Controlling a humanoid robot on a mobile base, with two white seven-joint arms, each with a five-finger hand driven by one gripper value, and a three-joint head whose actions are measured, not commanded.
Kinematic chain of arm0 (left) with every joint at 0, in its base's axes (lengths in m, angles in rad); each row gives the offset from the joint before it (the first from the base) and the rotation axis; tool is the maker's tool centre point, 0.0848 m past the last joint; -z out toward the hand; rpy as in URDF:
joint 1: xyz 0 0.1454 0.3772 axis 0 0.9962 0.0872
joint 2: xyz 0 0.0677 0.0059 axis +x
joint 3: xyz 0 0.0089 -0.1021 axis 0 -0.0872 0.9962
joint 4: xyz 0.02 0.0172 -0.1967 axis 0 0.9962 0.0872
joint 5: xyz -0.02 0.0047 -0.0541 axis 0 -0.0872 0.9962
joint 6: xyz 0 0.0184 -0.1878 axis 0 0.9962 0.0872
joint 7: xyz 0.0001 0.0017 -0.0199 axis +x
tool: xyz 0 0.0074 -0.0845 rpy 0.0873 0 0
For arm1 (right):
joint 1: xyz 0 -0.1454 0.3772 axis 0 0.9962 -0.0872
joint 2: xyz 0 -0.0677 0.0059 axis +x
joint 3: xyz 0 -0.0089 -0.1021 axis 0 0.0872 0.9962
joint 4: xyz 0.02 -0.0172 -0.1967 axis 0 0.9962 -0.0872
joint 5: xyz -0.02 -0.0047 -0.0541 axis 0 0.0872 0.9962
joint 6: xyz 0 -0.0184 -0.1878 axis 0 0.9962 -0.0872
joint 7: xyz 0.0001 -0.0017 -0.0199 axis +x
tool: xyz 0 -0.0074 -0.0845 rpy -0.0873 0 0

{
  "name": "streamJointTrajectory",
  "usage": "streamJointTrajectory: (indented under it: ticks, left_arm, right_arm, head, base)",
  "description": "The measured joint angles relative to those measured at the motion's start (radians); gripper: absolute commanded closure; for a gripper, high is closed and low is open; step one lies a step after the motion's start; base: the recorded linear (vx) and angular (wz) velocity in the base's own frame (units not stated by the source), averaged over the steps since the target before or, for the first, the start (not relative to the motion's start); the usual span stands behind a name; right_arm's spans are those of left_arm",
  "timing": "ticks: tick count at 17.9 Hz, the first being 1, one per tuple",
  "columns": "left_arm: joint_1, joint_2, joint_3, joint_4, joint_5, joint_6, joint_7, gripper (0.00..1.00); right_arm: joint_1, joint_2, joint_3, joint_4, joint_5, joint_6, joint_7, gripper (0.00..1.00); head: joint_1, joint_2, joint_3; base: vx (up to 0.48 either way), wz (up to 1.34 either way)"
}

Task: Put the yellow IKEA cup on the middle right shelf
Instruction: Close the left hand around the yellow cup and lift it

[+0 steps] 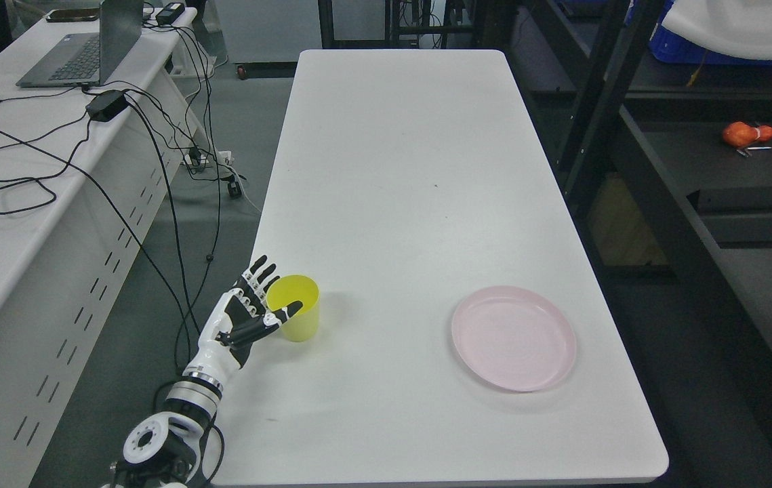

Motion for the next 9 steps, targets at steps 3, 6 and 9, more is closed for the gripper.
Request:
streamJointTrajectory:
  ticks: [3,6,9]
  left_arm:
    - [-0.012,0.000,-0.021,0.009,-0.030,-0.035,-0.002,0.01]
    - [-0.018,0.000,-0.040,0.014,-0.055,-0.064,-0.002,0.02]
    - [-0.018,0.000,-0.055,0.019,-0.082,-0.072,-0.002,0.03]
  right_arm:
    - [0.000,0.000,0.000,0.000,0.000,0.000,0.000,0.01]
    - [0.000,0.000,0.000,0.000,0.000,0.000,0.000,0.01]
    - [0.000,0.000,0.000,0.000,0.000,0.000,0.000,0.01]
  head:
    - [0.0000,0.000,0.000]
    - [0.0000,0.000,0.000]
    - [0.0000,0.000,0.000]
  base:
    - [0.000,0.00]
    - [0.000,0.00]
    - [0.000,0.00]
